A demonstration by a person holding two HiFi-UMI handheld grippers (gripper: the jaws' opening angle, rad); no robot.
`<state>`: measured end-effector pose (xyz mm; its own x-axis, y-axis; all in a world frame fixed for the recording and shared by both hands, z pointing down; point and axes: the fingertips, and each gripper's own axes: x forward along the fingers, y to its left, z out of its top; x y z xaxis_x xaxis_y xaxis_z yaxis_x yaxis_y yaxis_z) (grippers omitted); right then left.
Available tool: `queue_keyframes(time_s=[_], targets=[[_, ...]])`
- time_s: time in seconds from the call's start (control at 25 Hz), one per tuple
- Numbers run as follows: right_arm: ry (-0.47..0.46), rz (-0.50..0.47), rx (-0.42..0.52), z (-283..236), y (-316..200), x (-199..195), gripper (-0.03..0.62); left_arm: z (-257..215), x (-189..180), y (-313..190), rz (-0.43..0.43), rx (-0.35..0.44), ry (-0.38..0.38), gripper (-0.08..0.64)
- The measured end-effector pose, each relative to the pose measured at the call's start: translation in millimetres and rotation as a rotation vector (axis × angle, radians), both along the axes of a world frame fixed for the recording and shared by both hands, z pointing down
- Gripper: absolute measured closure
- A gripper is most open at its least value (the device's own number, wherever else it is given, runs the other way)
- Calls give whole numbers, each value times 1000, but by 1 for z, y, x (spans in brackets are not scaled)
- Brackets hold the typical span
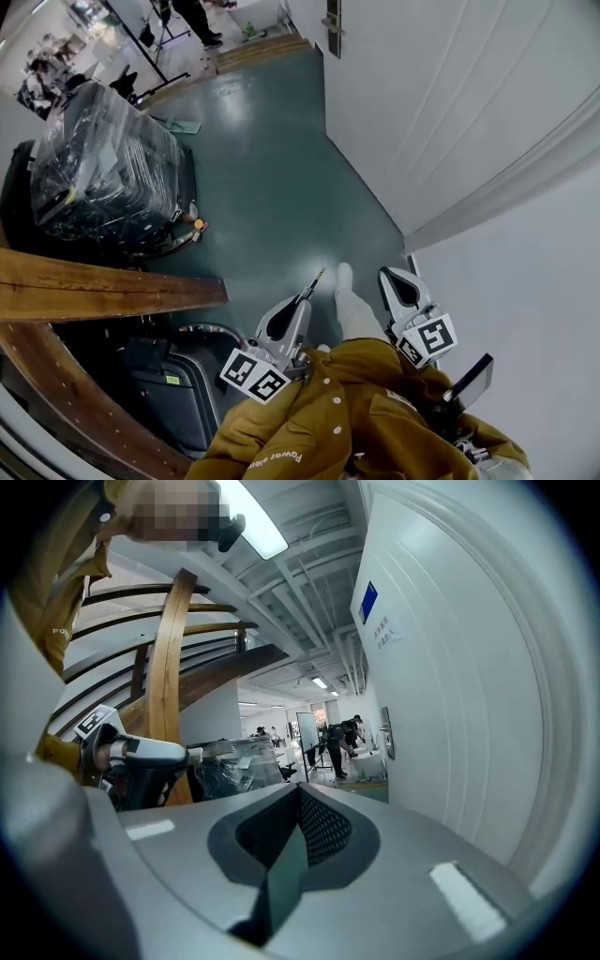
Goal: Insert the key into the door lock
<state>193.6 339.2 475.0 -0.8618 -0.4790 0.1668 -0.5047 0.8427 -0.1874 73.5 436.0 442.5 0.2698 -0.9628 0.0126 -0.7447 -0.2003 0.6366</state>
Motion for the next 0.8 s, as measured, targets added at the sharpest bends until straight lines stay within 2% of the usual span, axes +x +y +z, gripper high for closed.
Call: queue_keyframes(time_s=[0.2,0.36,0.8], targets=[[-33,-31,-1,-18,-108,-26,584,-20,-22,-104,-15,-6,-25,535],[-66,-61,8,-29,-174,-45,584,-29,-35,-169,-36,-4,-35,535],[-24,-68,-21,-15,-268,-86,584,-20,-81,-281,-36,-18,8,535]])
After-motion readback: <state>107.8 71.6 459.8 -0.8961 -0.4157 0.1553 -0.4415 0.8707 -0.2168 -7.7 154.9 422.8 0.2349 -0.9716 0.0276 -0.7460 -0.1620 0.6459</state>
